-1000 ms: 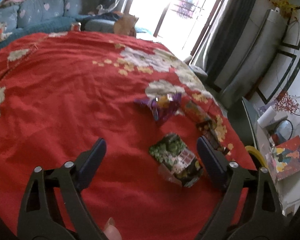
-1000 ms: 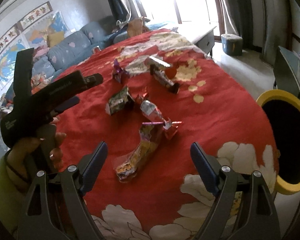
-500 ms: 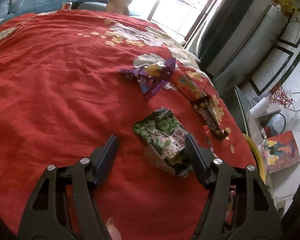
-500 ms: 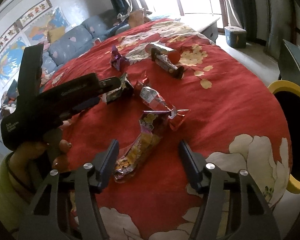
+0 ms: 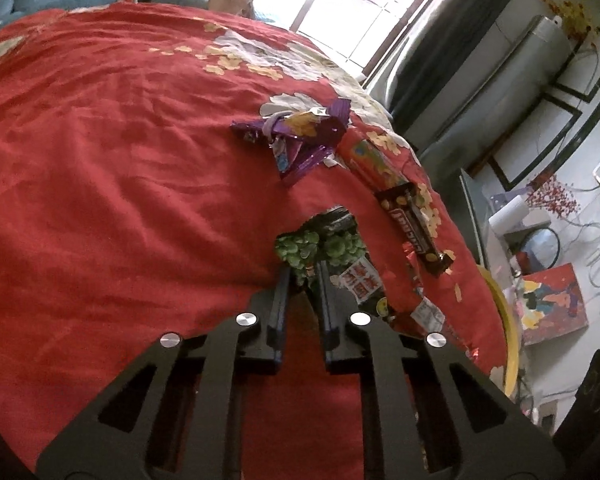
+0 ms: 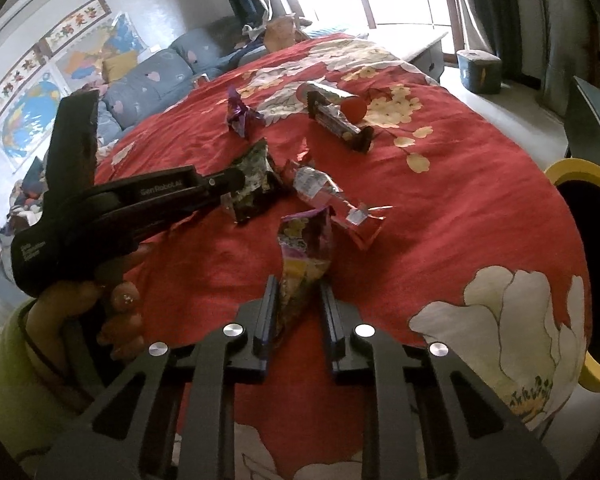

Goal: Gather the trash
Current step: 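Grasp the green snack packet with the left tool while the right tool grasps the pink wrapper, then carry the green packet and pink wrapper in both tools over the bin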

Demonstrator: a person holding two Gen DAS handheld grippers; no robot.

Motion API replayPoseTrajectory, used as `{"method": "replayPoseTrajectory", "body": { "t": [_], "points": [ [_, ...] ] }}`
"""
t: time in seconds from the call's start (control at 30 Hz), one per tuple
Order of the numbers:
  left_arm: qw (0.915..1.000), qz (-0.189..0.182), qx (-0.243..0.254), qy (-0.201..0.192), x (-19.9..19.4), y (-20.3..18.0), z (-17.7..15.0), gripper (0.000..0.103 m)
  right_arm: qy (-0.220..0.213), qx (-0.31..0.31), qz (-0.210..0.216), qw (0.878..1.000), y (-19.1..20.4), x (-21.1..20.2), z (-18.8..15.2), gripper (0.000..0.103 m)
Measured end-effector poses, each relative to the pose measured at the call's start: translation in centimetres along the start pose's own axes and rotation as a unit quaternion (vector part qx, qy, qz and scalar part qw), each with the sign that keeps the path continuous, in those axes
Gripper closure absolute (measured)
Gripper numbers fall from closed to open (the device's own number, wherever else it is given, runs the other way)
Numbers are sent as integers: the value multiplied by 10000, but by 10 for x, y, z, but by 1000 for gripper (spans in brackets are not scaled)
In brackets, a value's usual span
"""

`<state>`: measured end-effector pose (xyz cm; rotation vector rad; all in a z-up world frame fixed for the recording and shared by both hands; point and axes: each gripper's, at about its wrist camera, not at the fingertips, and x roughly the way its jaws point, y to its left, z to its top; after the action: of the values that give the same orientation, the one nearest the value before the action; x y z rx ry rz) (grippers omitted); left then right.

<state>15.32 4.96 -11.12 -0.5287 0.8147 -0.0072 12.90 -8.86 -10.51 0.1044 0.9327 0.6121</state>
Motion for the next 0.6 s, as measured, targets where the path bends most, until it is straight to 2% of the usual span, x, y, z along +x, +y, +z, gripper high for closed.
{"method": "replayPoseTrajectory", "body": {
  "t": [0.27, 0.6],
  "points": [
    [9998, -181, -122, -31, -5, 3, 3, 100, -107, -176, 44, 9998, 7, -7, 2, 86],
    [9989, -337, -5, -316, -28, -7, 13, 101, -347, -357, 33, 9988, 14, -21, 4, 87]
  ]
}}
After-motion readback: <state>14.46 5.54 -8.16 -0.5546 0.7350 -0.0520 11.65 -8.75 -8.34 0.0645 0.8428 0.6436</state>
